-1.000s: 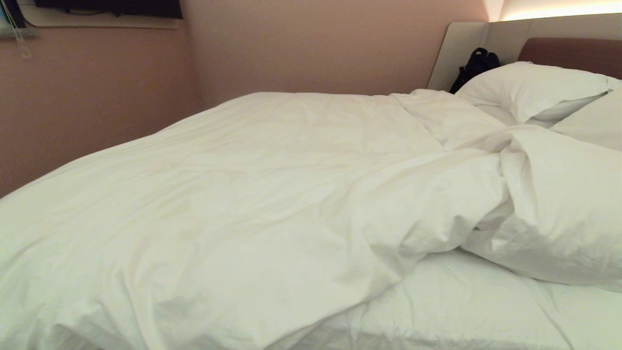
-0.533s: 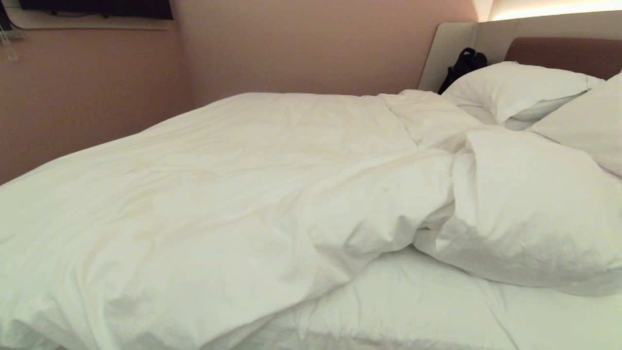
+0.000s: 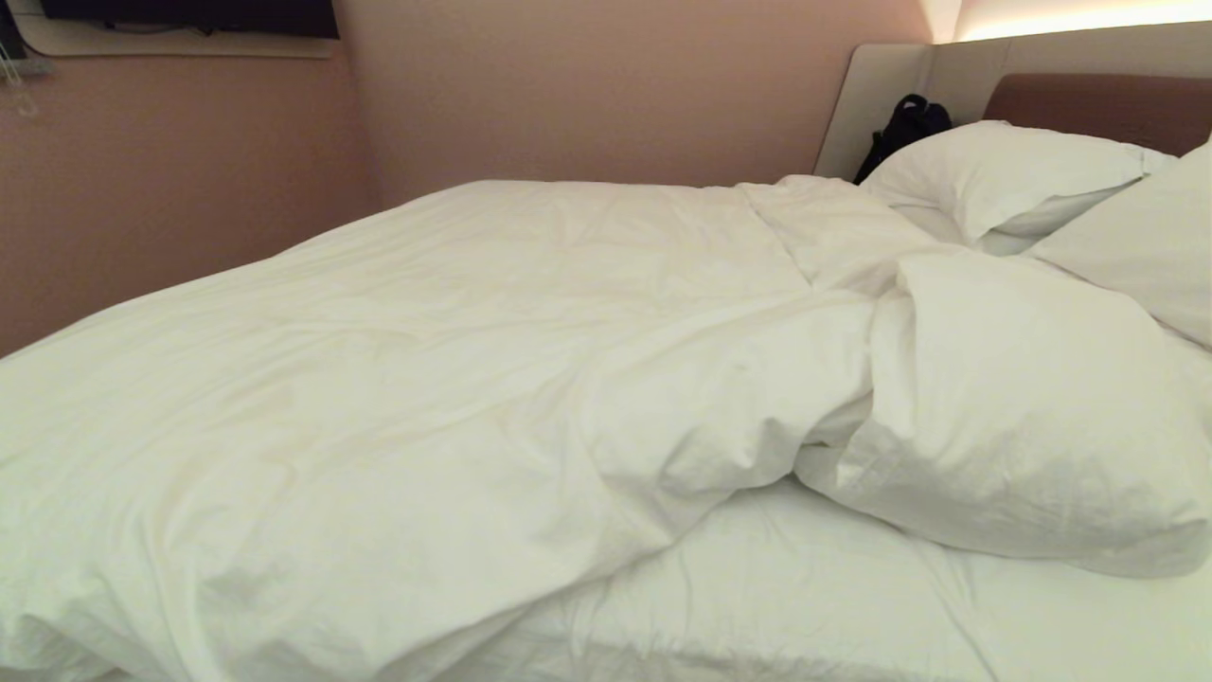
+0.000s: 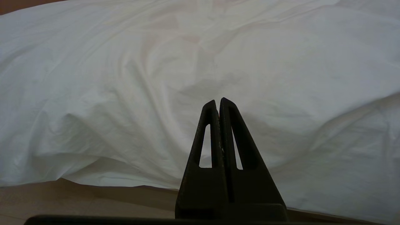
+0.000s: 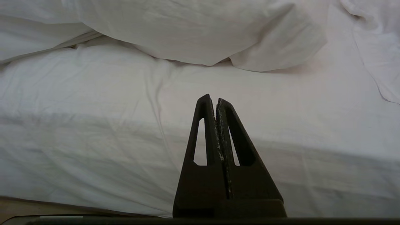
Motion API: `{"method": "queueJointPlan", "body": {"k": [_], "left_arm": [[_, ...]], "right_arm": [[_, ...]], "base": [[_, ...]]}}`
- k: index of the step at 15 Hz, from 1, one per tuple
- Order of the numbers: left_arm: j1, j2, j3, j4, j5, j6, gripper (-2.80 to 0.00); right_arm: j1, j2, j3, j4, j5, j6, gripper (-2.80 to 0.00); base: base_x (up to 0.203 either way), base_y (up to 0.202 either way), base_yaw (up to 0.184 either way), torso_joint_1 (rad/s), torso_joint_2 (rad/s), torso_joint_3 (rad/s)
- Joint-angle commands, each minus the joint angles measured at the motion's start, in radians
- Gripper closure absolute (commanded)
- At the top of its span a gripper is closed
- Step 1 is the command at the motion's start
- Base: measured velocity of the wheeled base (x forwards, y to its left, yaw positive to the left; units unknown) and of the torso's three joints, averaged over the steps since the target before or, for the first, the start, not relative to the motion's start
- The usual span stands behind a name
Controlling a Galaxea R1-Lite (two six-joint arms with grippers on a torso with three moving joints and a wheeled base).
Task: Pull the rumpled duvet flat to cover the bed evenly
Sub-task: Hold the folded corner of the quilt
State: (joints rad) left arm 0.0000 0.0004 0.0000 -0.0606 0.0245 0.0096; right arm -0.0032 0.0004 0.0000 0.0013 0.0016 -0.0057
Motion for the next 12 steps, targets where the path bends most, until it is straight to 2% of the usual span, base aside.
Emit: {"method": "queueJointPlan", "body": {"k": [1,12], "left_arm": [[0.0,0.0,0.0,-0.001,0.0,0.001,0.0],[0.0,0.0,0.0,-0.001,0.0,0.001,0.0]], "right_arm": [[0.0,0.0,0.0,0.0,0.001,0.0,0.0],[0.0,0.0,0.0,0.0,0.0,0.0,0.0]], "base": [[0.0,0.0,0.0,0.0,0.0,0.0],[0.0,0.0,0.0,0.0,0.0,0.0]]}}
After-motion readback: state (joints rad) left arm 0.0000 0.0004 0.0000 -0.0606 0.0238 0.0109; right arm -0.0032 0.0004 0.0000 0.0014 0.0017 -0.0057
